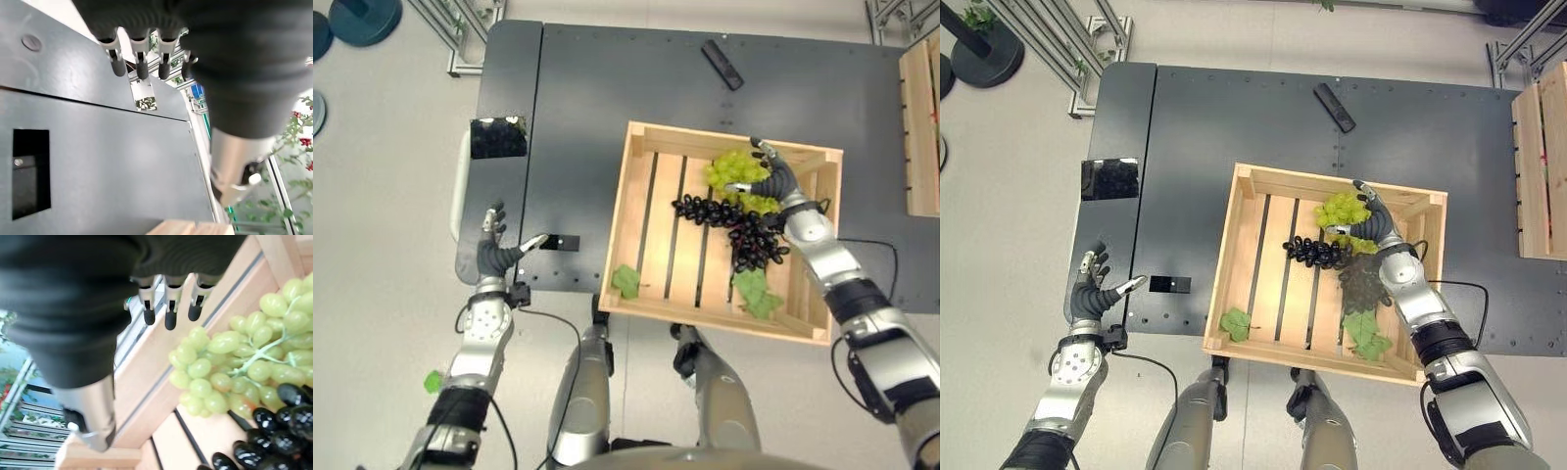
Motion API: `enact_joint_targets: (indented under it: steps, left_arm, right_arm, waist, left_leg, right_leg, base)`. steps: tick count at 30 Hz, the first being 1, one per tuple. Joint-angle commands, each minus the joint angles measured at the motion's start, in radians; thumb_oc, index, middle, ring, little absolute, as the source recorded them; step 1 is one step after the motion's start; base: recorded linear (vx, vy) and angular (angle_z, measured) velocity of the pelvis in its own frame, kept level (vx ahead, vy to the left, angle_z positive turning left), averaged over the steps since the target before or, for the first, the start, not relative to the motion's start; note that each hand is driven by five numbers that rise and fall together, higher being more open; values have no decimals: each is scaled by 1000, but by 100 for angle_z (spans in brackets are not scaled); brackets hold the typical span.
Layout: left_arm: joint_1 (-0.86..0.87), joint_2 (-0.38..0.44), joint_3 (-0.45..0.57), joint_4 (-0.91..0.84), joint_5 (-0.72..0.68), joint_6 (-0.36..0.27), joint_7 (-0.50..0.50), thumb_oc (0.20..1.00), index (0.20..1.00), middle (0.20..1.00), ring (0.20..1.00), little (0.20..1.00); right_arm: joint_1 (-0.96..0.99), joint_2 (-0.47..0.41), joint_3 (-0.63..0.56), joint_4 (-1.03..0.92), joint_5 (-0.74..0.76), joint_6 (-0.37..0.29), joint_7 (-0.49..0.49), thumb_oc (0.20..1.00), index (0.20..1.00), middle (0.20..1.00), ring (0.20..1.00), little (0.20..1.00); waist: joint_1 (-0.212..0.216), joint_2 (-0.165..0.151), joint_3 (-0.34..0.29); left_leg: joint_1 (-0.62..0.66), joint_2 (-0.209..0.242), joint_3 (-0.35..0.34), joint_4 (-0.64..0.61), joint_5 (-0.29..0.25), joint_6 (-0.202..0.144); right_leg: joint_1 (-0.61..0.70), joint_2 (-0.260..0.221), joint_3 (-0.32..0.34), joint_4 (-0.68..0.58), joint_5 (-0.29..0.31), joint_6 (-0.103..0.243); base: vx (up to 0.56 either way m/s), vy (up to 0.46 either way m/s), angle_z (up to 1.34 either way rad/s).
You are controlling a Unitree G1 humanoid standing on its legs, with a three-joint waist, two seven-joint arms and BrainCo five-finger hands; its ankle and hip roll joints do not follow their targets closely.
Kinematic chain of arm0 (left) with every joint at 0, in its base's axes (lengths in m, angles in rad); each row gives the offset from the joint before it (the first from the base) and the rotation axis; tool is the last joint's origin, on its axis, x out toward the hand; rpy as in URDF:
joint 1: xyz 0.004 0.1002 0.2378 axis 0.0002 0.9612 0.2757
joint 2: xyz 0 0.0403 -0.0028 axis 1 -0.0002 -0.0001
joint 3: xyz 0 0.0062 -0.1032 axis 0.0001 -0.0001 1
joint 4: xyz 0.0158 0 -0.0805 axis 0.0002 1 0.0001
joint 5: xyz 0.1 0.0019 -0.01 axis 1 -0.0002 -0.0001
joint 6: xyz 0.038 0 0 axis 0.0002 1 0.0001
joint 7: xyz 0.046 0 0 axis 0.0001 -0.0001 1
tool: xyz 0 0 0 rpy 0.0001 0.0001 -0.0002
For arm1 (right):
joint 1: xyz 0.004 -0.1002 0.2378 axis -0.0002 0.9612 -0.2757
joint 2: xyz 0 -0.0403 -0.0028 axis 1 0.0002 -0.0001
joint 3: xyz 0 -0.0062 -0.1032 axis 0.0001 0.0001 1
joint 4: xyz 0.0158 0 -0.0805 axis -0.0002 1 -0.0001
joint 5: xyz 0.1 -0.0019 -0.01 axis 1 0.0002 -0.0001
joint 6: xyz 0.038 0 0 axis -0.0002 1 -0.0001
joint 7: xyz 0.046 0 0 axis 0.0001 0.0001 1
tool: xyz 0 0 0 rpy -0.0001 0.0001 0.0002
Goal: Pick up the fruits from the basket on one side to the basket on the other side
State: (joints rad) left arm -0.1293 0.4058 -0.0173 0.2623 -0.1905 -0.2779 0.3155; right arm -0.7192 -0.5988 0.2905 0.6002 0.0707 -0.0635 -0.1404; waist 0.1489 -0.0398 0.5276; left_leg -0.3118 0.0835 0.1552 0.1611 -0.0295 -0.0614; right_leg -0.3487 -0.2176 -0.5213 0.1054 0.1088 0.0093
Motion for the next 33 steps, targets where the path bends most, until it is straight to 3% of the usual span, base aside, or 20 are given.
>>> enact_joint_targets:
  steps: [1, 4, 5, 8, 10, 11, 13, 14, 15, 22, 24, 25, 26, 27, 28, 29, 30, 32, 33]
  left_arm:
    - [31, 25, 31, -110, -12, -47, 26, 1000, 1000, 1000, 1000, 1000]
    - [34, 23, 27, -118, 5, -41, 45, 1000, 1000, 1000, 1000, 1000]
    - [28, 23, 28, -119, 5, -42, 45, 1000, 1000, 1000, 1000, 1000]
    - [22, 16, 26, -112, 12, -33, 60, 1000, 1000, 1000, 1000, 1000]
    - [20, 17, 28, -112, 16, -29, 62, 1000, 1000, 1000, 1000, 1000]
    - [26, 17, 29, -113, 17, -28, 65, 1000, 1000, 1000, 1000, 1000]
    - [21, 19, 37, -118, 21, -26, 71, 1000, 1000, 1000, 1000, 1000]
    - [25, 20, 38, -116, 24, -24, 71, 1000, 1000, 1000, 1000, 1000]
    - [21, 21, 38, -116, 27, -24, 72, 1000, 1000, 1000, 1000, 1000]
    - [29, 24, 40, -127, 35, -29, 70, 1000, 1000, 1000, 1000, 1000]
    - [33, 25, 33, -119, 37, -28, 68, 1000, 1000, 1000, 1000, 1000]
    - [28, 26, 31, -124, 38, -27, 68, 1000, 1000, 1000, 1000, 1000]
    - [33, 26, 28, -122, 39, -24, 67, 1000, 1000, 1000, 1000, 1000]
    - [27, 26, 28, -124, 40, -24, 66, 1000, 1000, 1000, 1000, 1000]
    - [33, 26, 26, -122, 42, -23, 66, 1000, 1000, 1000, 1000, 1000]
    - [28, 26, 27, -124, 42, -23, 66, 1000, 1000, 1000, 1000, 1000]
    - [35, 24, 24, -117, 44, -22, 64, 1000, 1000, 1000, 1000, 1000]
    - [31, 21, 24, -126, 43, -21, 63, 1000, 1000, 1000, 1000, 1000]
    - [40, 19, 21, -124, 42, -20, 63, 1000, 1000, 1000, 1000, 1000]
  right_arm:
    - [-93, -36, 63, -5, -40, -8, -21, 1000, 1000, 1000, 1000, 1000]
    - [-116, -21, 78, 1, -65, 1, -29, 1000, 1000, 1000, 1000, 1000]
    - [-120, -23, 76, 0, -65, 0, -29, 1000, 1000, 1000, 1000, 1000]
    - [-119, -4, 82, 10, -72, 6, -30, 1000, 1000, 1000, 1000, 1000]
    - [-112, -3, 91, 2, -89, 9, -15, 1000, 1000, 1000, 1000, 1000]
    - [-105, -1, 92, -1, -90, 10, -13, 1000, 1000, 1000, 1000, 1000]
    - [-89, -10, 95, -6, -96, 12, 3, 1000, 1000, 1000, 1000, 1000]
    - [-80, -16, 101, -12, -103, 12, 12, 1000, 1000, 1000, 1000, 1000]
    - [-75, -24, 101, -19, -107, 13, 19, 1000, 1000, 1000, 1000, 1000]
    - [-62, -84, 131, -41, -178, 20, 52, 1000, 1000, 1000, 1000, 1000]
    - [-73, -90, 145, -27, -197, 27, 60, 1000, 1000, 1000, 1000, 1000]
    - [-84, -95, 149, -22, -208, 29, 61, 1000, 1000, 1000, 1000, 1000]
    - [-92, -97, 164, -20, -223, 30, 65, 1000, 1000, 1000, 1000, 1000]
    - [-105, -101, 171, -18, -234, 28, 68, 1000, 1000, 1000, 1000, 1000]
    - [-106, -103, 182, -19, -244, 31, 72, 1000, 1000, 1000, 1000, 1000]
    - [-111, -105, 179, -19, -244, 31, 71, 1000, 1000, 1000, 1000, 1000]
    - [-108, -102, 190, -17, -261, 32, 81, 1000, 1000, 1000, 1000, 1000]
    - [-109, -101, 192, -23, -268, 34, 83, 1000, 1000, 1000, 1000, 1000]
    - [-99, -95, 193, -24, -269, 37, 85, 1000, 1000, 1000, 1000, 1000]
  waist:
    - [-6, -25, -8]
    - [-10, -26, -8]
    - [-13, -30, -8]
    - [-15, -30, -8]
    - [-20, -38, -8]
    - [-19, -37, -8]
    - [-25, -45, -8]
    - [-25, -42, -8]
    - [-28, -47, -8]
    - [-34, -54, -8]
    - [-30, -49, -8]
    - [-31, -52, -8]
    - [-28, -48, -8]
    - [-31, -51, -8]
    - [-31, -47, -8]
    - [-33, -51, -8]
    - [-32, -47, -8]
    - [-34, -50, -8]
    - [-31, -46, -8]
  left_leg:
    - [-73, 29, -25, 32, 40, -40]
    - [-94, 38, -36, 46, 15, -47]
    - [-115, 32, -29, 44, 40, -39]
    - [-102, 38, -35, 41, 19, -47]
    - [-117, 36, -26, 35, 41, -39]
    - [-96, 41, -34, 34, 20, -47]
    - [-110, 36, -23, 26, 42, -41]
    - [-88, 41, -30, 25, 19, -49]
    - [-104, 36, -21, 20, 41, -42]
    - [-112, 34, -20, 20, 44, -42]
    - [-94, 40, -27, 22, 21, -50]
    - [-116, 35, -20, 21, 43, -42]
    - [-97, 40, -28, 22, 22, -50]
    - [-120, 36, -21, 18, 45, -43]
    - [-103, 41, -30, 19, 24, -50]
    - [-124, 36, -22, 17, 46, -42]
    - [-107, 41, -31, 17, 26, -49]
    - [-131, 35, -25, 13, 49, -41]
    - [-109, 41, -32, 15, 25, -50]
  right_leg:
    - [-36, -120, 39, 97, 8, 155]
    - [-63, -113, 60, 117, -14, 168]
    - [-79, -120, 46, 107, 8, 153]
    - [-75, -114, 60, 119, -14, 166]
    - [-90, -119, 45, 111, 5, 151]
    - [-75, -113, 59, 119, -15, 165]
    - [-85, -118, 43, 104, 8, 152]
    - [-70, -112, 57, 111, -11, 167]
    - [-83, -117, 44, 100, 11, 153]
    - [-92, -117, 45, 96, 18, 155]
    - [-79, -110, 58, 106, -3, 170]
    - [-96, -116, 44, 98, 17, 155]
    - [-81, -110, 57, 106, -3, 170]
    - [-100, -115, 43, 97, 18, 156]
    - [-87, -111, 55, 105, -2, 170]
    - [-103, -116, 42, 97, 18, 156]
    - [-93, -112, 54, 108, -2, 170]
    - [-115, -117, 40, 101, 18, 156]
    - [-98, -112, 54, 111, -4, 171]
  base:
    - [45, -19, 1]
    - [-13, 0, -1]
    - [-83, 13, -1]
    - [15, -1, -2]
    - [0, 0, 0]
    - [0, 0, 0]
    - [0, 0, 0]
    - [-76, 8, -2]
    - [0, 0, 0]
    - [-11, 1, 0]
    - [31, -11, 0]
    - [60, -18, -2]
    - [-80, 7, -2]
    - [51, -3, -4]
    - [-79, 12, -2]
    - [55, -7, -1]
    - [-73, 0, 1]
    - [0, 0, 0]
    - [68, -19, 2]
